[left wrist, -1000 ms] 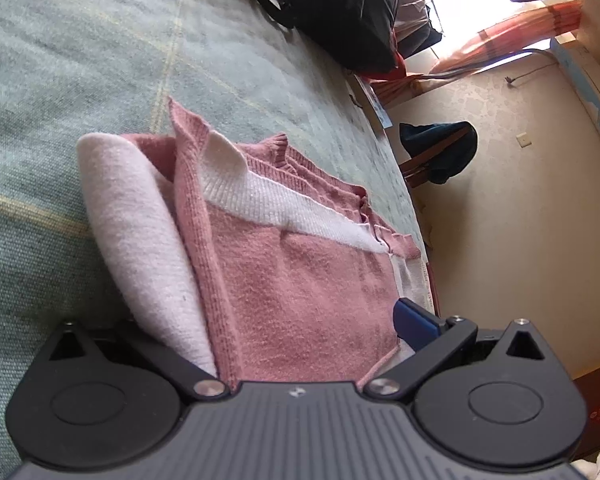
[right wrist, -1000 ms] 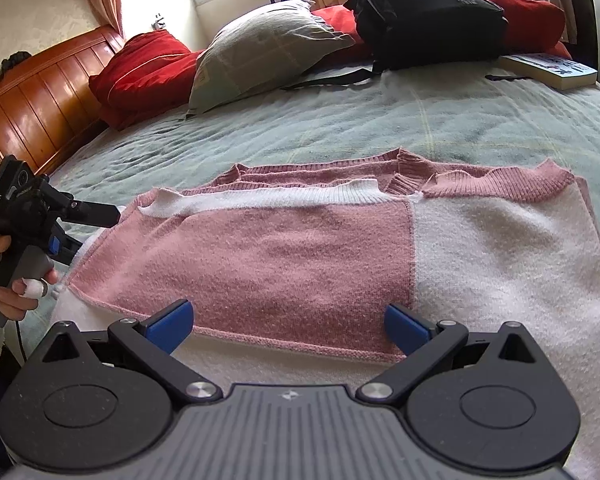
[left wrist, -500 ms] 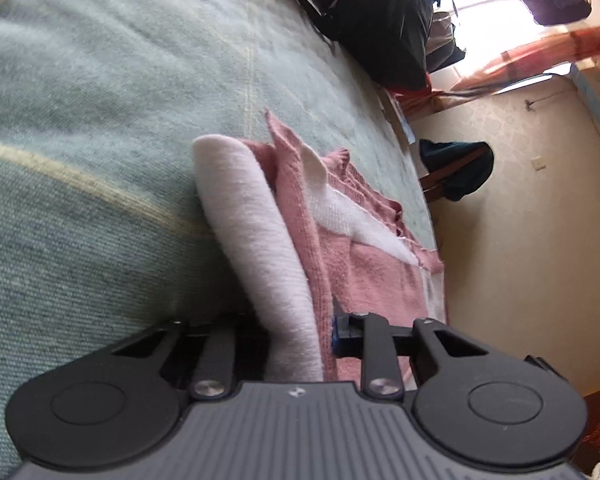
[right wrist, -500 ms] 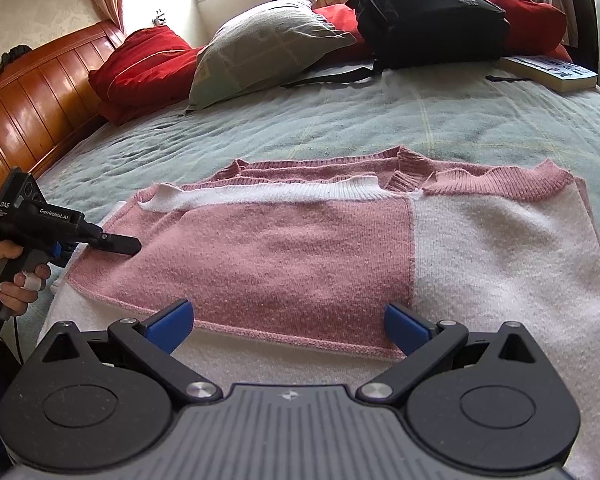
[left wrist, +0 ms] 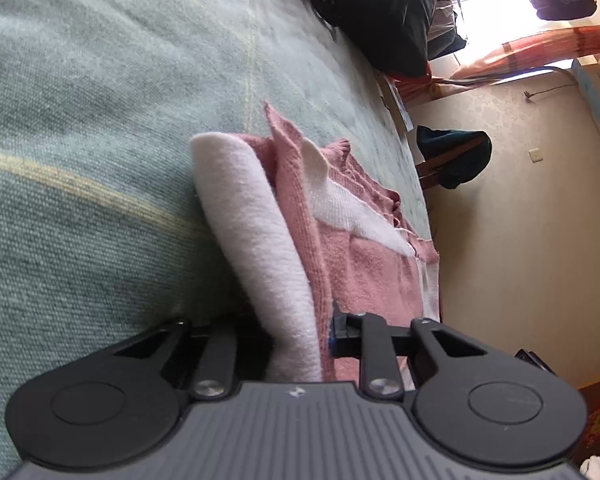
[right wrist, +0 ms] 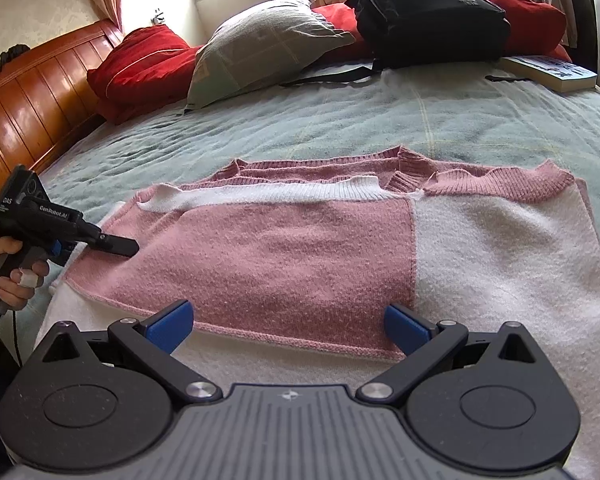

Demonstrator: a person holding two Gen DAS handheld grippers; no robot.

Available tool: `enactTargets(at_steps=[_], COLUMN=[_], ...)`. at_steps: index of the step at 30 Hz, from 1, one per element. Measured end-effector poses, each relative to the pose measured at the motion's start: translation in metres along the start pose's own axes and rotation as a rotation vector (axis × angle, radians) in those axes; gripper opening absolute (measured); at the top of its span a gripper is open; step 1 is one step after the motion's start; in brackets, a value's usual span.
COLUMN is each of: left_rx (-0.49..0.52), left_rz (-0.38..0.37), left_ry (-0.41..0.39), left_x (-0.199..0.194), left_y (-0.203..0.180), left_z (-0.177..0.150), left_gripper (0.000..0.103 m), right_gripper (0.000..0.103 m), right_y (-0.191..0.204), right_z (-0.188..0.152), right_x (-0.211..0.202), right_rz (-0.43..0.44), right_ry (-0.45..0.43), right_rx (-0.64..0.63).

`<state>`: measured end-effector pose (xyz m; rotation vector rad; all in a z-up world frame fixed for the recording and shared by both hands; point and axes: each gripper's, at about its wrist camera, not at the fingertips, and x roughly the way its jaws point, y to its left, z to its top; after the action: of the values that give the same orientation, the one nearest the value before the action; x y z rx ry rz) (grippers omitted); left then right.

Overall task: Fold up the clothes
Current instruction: 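Hold the sweater edge with the left gripper while the right gripper approaches it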

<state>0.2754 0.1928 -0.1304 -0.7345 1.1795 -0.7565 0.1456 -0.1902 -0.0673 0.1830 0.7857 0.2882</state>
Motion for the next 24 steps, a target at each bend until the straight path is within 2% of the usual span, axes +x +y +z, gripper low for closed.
enactTargets(at_steps=[2,3,5,9,13,17,20,24], left_rx=[0.038,0.068,0.129,0.004,0.02,0.047,0.057,0.063], left_rz=[0.045,0.055,0.073,0.015,0.034,0.07,0.07,0.074], left_ry=[0.016,0.039,0.087,0.085,0.076,0.075,0.066,0.052], left_x=[-0.002,-0.002,-0.003,0.0,0.002,0.003,0.001,0.006], left_y=[-0.017,-0.022,-0.03,-0.004,-0.01,-0.018,-0.019,-0.02], left_z=[-0.002,-0.003,-0.003,0.0,0.001,0.004,0.003,-0.003], left_gripper=[0.021,0.025,0.025,0.024,0.024,0.024,0.024,0.024], right_gripper=[0.103,0.103,0.103,0.103,0.103,0.103,0.103,0.103], right_y=[0.001,0.001,0.002,0.002,0.006,0.006,0.006,0.016], right_z=[0.002,0.002,0.004,0.004,0.008,0.02,0.027,0.032], right_x=[-0.001,-0.002,-0.002,0.0,-0.002,-0.006,0.005,0.022], right_rz=[0.006,0.008,0.011,0.021,0.05,0.153,0.224,0.259], right_ry=[-0.002,-0.003,-0.005,-0.01,-0.023,-0.065,-0.035,-0.007], right_rx=[0.001,0.0,-0.002,0.005,0.013,0.056,0.117,0.156])
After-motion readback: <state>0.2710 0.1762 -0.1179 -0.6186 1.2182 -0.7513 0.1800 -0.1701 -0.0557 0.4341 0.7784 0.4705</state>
